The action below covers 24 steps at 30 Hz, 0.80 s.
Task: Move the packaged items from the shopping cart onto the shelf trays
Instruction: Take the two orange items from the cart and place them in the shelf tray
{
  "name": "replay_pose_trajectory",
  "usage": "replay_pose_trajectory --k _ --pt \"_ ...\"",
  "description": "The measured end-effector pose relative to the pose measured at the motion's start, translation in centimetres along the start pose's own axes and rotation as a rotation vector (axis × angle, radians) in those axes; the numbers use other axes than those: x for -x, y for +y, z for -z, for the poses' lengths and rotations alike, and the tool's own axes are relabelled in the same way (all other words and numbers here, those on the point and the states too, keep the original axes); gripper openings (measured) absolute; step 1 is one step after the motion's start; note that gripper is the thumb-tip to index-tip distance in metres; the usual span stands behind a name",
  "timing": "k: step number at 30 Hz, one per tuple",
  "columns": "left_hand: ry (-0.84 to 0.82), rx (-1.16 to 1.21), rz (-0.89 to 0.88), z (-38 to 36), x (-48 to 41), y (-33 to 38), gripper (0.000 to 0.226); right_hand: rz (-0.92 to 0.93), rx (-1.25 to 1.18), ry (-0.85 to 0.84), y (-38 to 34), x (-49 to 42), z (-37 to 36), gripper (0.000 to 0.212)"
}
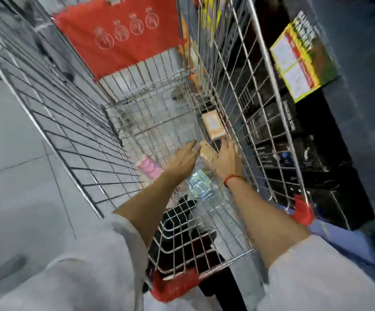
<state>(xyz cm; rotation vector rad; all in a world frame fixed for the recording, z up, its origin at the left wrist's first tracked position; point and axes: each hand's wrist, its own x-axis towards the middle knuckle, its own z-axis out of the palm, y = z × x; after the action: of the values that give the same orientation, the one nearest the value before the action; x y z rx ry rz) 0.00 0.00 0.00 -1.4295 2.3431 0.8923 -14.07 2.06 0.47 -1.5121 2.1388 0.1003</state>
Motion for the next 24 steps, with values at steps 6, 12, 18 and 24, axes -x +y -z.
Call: replay_pose_trajectory --k 6,12,18,24 --pt "0.057 -0.137 -0.130 -1.4 -4.5 0.9 0.064 0.160 0.097 0.062 -0.3 -4.5 -0.6 0.040" --pt "0.037 -0.182 -0.011 -1.6 -4.9 -0.1 0.052 0.090 0.125 0.101 -2.2 -7.7 -1.4 0.047" --pt "0.105 -0.127 0.223 -1.2 -2.9 -4.2 0.058 -0.054 0.132 0.177 -4.0 -8.0 -2.9 0.059" --pt "0.183 0.084 0.501 -2.1 -1.4 -6.0 0.056 -0.155 -0.064 0.120 -3.6 -8.0 -2.9 0.061"
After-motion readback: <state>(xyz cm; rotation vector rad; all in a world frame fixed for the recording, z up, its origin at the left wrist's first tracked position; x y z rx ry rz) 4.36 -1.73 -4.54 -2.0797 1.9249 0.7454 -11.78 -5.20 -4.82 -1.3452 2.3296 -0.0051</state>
